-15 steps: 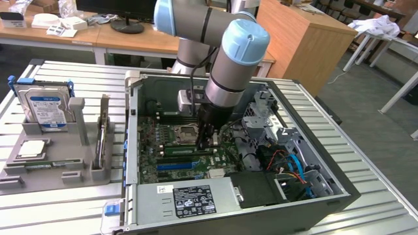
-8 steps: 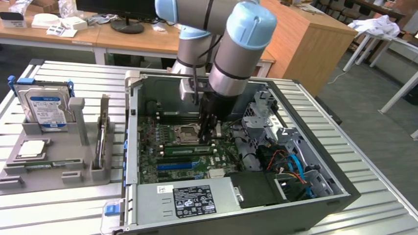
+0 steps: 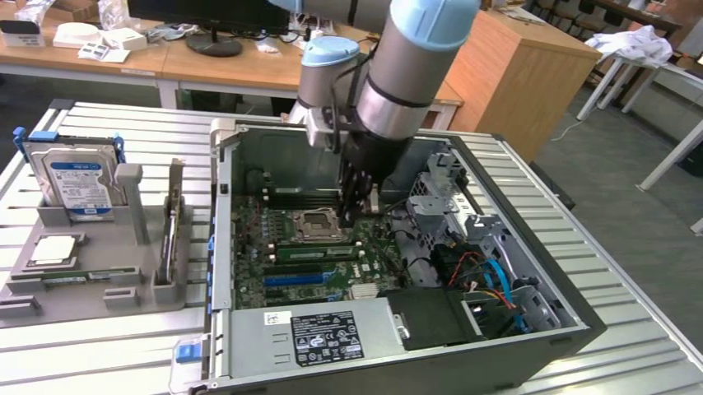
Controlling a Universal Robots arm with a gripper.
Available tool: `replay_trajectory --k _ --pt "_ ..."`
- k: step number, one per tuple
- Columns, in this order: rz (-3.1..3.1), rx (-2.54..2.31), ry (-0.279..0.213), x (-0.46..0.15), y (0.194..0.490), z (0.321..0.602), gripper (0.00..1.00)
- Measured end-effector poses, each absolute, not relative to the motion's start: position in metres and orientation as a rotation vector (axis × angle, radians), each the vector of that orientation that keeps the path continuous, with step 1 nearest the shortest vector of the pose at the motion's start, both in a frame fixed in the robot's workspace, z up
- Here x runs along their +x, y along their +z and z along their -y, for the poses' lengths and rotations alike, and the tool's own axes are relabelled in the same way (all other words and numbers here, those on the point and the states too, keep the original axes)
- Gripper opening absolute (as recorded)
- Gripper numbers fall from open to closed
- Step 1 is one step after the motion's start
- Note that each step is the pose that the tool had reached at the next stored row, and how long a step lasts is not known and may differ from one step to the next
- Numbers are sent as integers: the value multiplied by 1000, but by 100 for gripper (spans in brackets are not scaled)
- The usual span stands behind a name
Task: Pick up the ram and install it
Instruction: 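Insert the ram into the slot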
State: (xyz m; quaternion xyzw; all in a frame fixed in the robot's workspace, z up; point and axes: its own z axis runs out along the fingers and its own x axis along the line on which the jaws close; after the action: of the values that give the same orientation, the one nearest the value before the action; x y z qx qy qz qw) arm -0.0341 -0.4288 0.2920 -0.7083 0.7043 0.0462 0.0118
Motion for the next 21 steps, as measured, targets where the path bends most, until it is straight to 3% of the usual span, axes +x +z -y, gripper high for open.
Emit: replay_trajectory --k 15,21 --pt "-2197 -2209 144 -34 354 429 25" --pt "-2196 -2209 144 -34 356 429 25"
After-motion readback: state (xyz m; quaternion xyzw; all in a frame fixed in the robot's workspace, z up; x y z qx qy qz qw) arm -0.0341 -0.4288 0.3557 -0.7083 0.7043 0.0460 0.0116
